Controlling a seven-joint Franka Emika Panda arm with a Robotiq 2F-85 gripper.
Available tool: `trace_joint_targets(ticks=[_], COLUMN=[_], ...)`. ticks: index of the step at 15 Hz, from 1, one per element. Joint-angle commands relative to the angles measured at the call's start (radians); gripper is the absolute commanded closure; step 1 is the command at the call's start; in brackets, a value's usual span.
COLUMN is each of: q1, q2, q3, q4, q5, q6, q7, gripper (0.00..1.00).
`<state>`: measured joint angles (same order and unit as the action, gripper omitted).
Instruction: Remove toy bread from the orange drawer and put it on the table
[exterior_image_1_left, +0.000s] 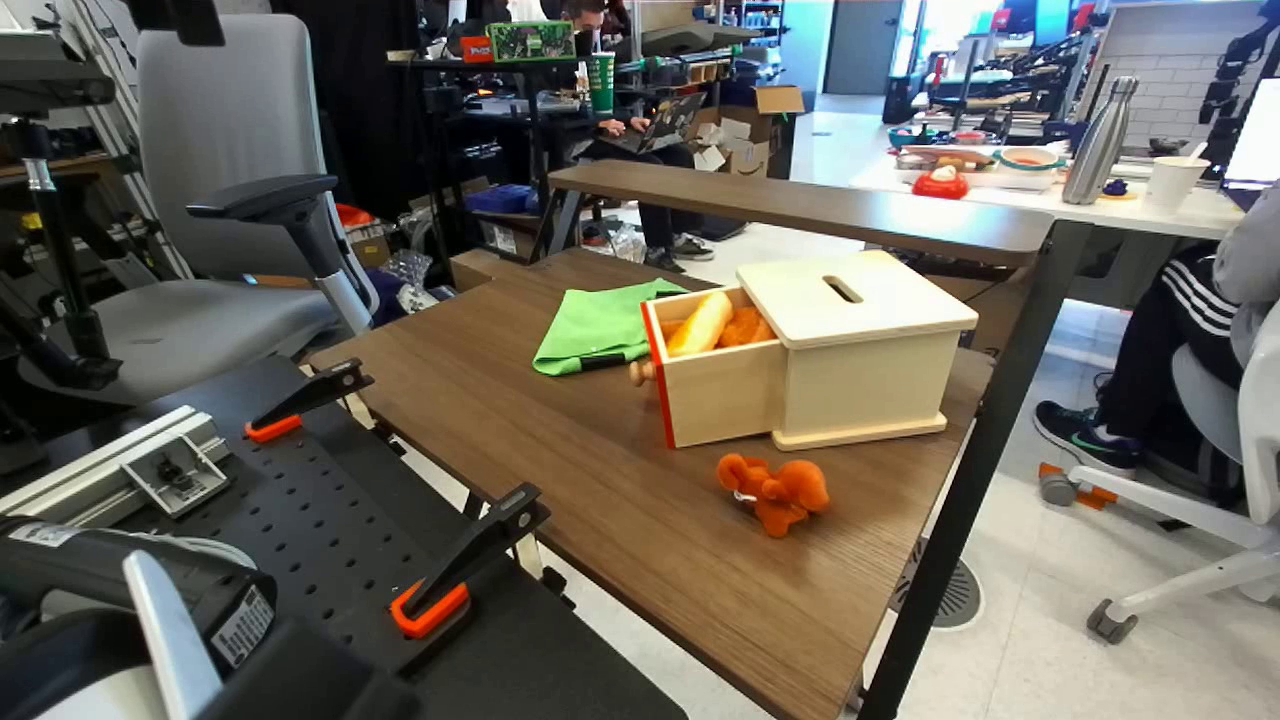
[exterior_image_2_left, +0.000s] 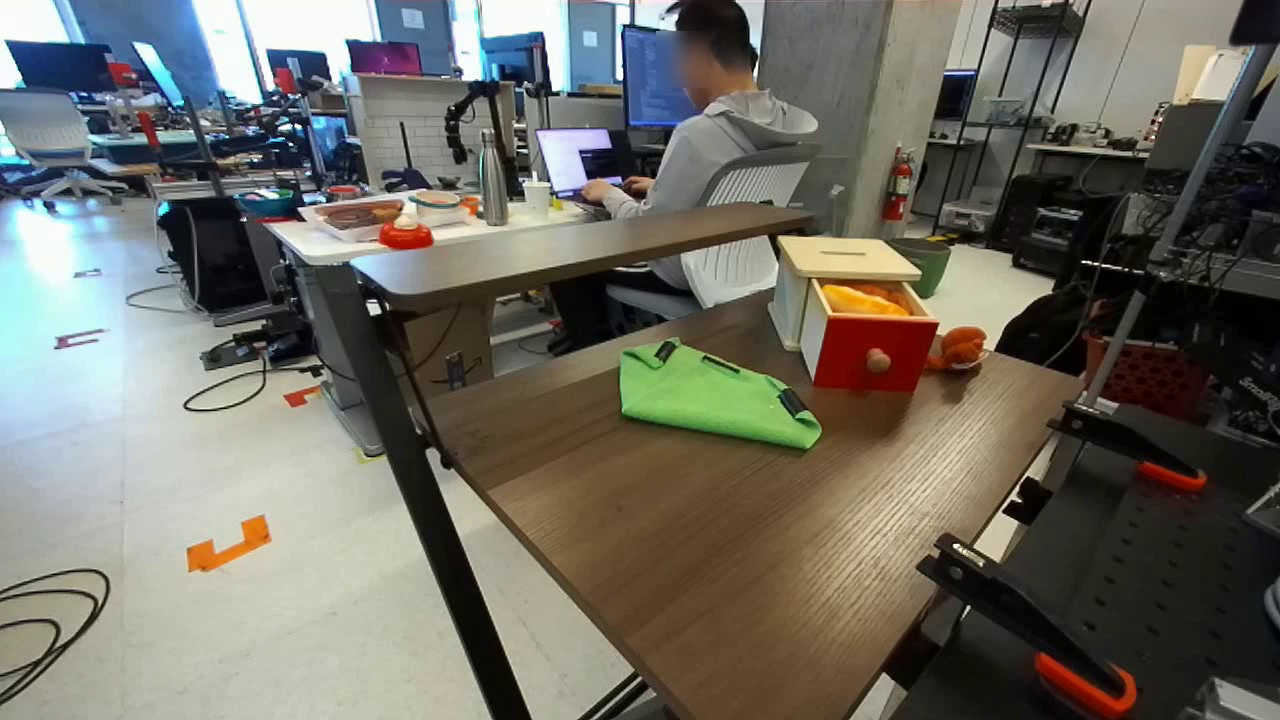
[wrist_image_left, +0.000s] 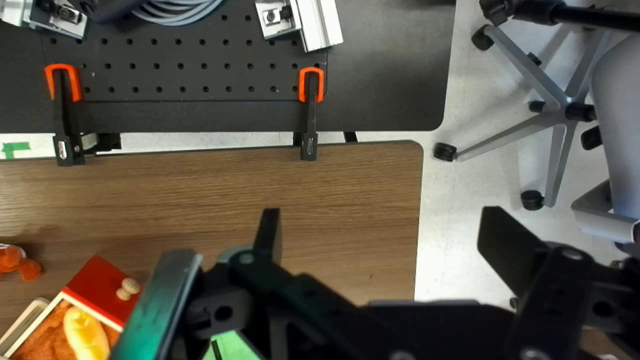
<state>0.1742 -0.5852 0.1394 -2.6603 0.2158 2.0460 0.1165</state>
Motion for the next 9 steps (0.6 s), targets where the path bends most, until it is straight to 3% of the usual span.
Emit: trace_joint_targets(ticks=[1,9], q1=[-0.044,-0.234], q2=[0.007,0.168], q3=[0.008,-0.016], q4=[-0.013,0.024], q5=[-0.031,-0.176], q6=[0.1,0.333], q7=[0.036,0.176], gripper=[0.0,0.0])
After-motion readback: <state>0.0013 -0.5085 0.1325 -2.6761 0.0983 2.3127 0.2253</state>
